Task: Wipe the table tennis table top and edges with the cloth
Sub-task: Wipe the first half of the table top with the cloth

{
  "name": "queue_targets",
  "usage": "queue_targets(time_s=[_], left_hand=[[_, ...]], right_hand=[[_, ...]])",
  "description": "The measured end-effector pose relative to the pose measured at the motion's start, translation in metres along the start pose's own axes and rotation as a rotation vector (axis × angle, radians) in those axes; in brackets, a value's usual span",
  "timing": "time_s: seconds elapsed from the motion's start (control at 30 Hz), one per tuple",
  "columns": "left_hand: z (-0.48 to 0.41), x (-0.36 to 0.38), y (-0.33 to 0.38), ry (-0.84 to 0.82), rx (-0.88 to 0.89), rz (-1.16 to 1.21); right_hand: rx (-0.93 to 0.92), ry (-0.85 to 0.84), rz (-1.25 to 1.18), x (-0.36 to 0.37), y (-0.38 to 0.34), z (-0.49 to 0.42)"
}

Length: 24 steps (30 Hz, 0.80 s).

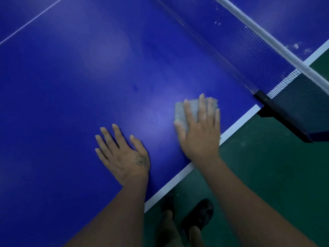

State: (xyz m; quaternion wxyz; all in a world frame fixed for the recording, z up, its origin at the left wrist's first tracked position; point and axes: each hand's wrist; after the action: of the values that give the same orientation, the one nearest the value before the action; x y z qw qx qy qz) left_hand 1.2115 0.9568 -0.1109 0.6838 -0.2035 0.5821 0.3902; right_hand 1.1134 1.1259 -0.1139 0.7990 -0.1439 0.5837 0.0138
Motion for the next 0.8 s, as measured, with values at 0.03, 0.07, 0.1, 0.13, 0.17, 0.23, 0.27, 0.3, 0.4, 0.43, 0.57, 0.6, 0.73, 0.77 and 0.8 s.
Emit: queue_targets(time_s=[0.03,0.07,0.1,0.13,0.17,0.23,0.27,0.3,0.4,0.43,0.57,0.6,0.73,0.77,0.8], left_hand=[[0.001,0.000,0.000,0.001,0.007,-0.003],[0.001,0.000,0.000,0.001,0.014,-0.002],[0.001,0.000,0.000,0.000,0.017,0.003],[0.000,0.001,-0.001,-0.004,0.014,0.006],[0.000,0.001,-0.001,-0.013,0.010,0.006],[-0.001,0.001,-0.004,-0.037,0.010,0.007],[-0.001,0.001,-0.003,-0.051,0.012,0.010],[0.000,-0.001,-0.003,-0.067,0.016,0.014],[0.001,-0.009,-0.001,-0.110,0.033,0.037],[0.002,-0.012,0.000,-0.126,0.038,0.049],[0.013,-0.019,0.001,-0.209,0.138,0.188],[0.020,-0.021,0.002,-0.254,0.174,0.220],[0.063,-0.026,0.005,-0.510,0.451,0.121],[0.075,-0.028,0.005,-0.577,0.560,0.067],[0.087,-0.029,0.004,-0.643,0.669,0.049]], right_hand=[[-0.086,0.019,-0.006,0.009,-0.006,0.018],[-0.161,0.034,-0.019,0.016,-0.009,0.036],[-0.214,0.035,-0.029,0.022,-0.008,0.053],[-0.240,0.024,-0.033,0.027,-0.006,0.068],[-0.243,0.010,-0.040,0.030,-0.004,0.081],[-0.209,-0.010,-0.061,0.033,-0.006,0.101],[-0.194,-0.017,-0.075,0.032,-0.009,0.108],[-0.194,-0.025,-0.098,0.031,-0.011,0.113],[-0.247,-0.100,-0.183,0.016,-0.012,0.124],[-0.247,-0.139,-0.189,0.007,-0.007,0.126],[-0.165,-0.246,-0.186,-0.033,0.016,0.143],[-0.119,-0.270,-0.205,-0.043,0.023,0.149],[0.092,-0.224,-0.422,-0.068,0.057,0.184],[0.149,-0.191,-0.529,-0.073,0.065,0.194],[0.210,-0.155,-0.628,-0.079,0.072,0.205]])
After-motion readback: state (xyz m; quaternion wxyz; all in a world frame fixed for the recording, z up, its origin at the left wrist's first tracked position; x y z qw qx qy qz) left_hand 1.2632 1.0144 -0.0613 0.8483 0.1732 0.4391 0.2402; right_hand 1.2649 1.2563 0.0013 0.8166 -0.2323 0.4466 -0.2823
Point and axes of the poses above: each hand's wrist, its own z-axis away from the middle knuckle, its own x-axis out of the palm, y = z × x, and after that the axes turned 15 degrees about -y, right-handed
